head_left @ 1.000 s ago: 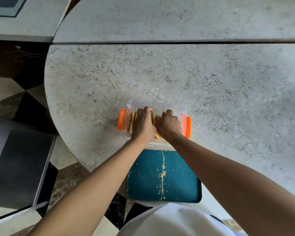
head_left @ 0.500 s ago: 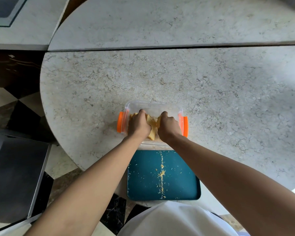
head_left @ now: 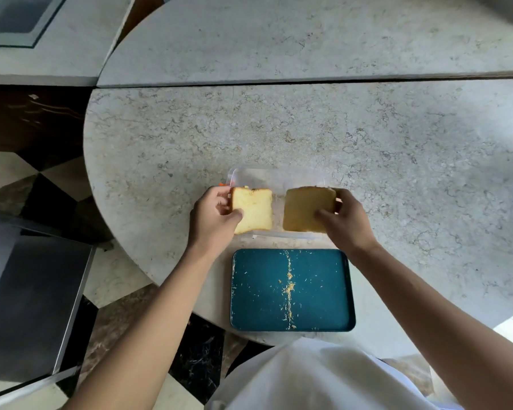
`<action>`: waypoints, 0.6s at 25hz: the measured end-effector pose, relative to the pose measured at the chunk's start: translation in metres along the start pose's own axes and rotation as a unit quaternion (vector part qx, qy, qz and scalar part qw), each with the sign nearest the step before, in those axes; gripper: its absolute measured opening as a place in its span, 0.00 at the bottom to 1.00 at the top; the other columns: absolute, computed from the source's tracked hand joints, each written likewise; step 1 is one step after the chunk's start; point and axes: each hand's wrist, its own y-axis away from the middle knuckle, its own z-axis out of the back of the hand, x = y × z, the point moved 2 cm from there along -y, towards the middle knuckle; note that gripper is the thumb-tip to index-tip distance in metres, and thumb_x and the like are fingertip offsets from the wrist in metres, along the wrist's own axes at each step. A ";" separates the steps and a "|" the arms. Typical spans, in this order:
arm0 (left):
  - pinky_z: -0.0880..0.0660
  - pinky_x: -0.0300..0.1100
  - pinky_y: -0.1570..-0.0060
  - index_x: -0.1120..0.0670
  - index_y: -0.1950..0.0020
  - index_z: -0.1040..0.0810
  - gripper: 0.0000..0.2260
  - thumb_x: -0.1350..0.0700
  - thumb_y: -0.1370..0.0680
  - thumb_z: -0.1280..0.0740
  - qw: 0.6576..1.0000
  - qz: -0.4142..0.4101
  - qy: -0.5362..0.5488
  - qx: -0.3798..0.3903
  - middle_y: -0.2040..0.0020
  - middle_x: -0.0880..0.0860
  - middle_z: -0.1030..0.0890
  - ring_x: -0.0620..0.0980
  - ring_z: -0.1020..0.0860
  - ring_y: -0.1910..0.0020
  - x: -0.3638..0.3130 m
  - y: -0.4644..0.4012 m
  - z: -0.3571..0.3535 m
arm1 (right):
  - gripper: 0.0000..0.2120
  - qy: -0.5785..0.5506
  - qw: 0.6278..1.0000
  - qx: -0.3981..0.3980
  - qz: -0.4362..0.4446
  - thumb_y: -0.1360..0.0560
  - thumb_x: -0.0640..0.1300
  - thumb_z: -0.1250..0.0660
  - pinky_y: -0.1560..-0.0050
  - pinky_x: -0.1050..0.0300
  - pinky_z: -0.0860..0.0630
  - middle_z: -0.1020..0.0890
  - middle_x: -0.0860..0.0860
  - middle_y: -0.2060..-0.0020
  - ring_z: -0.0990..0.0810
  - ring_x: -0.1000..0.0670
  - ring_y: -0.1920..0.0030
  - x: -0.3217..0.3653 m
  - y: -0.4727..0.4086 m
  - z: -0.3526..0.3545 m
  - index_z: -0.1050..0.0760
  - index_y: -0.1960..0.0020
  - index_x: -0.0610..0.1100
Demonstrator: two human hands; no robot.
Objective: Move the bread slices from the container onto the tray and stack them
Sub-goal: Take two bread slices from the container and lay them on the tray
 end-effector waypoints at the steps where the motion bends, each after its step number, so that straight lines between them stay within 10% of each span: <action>1: 0.19 0.57 0.49 0.56 0.41 0.22 0.19 0.71 0.29 0.28 0.999 0.002 0.036 -0.004 0.49 0.58 0.16 0.52 0.17 0.54 0.002 0.014 0.007 | 0.17 -0.021 1.000 0.005 -0.017 0.29 0.39 0.31 0.65 0.55 0.20 0.16 0.49 0.54 0.17 0.53 0.60 -0.008 0.011 0.008 0.25 0.41 0.47; 9: 0.18 0.51 0.51 0.56 0.42 0.20 0.20 0.67 0.32 0.25 0.953 0.112 0.279 0.028 0.46 0.56 0.13 0.55 0.16 0.45 0.049 0.100 0.030 | 0.13 -0.123 0.987 0.063 -0.082 0.28 0.36 0.29 0.58 0.53 0.19 0.15 0.42 0.56 0.16 0.48 0.57 -0.063 0.080 0.029 0.21 0.46 0.47; 15: 0.17 0.54 0.53 0.55 0.42 0.19 0.19 0.70 0.30 0.25 0.971 0.179 0.149 0.045 0.51 0.52 0.12 0.51 0.14 0.50 0.101 0.109 -0.003 | 0.12 -0.055 0.988 0.066 -0.127 0.27 0.35 0.30 0.62 0.55 0.21 0.17 0.44 0.53 0.18 0.47 0.56 -0.101 0.080 0.013 0.24 0.45 0.45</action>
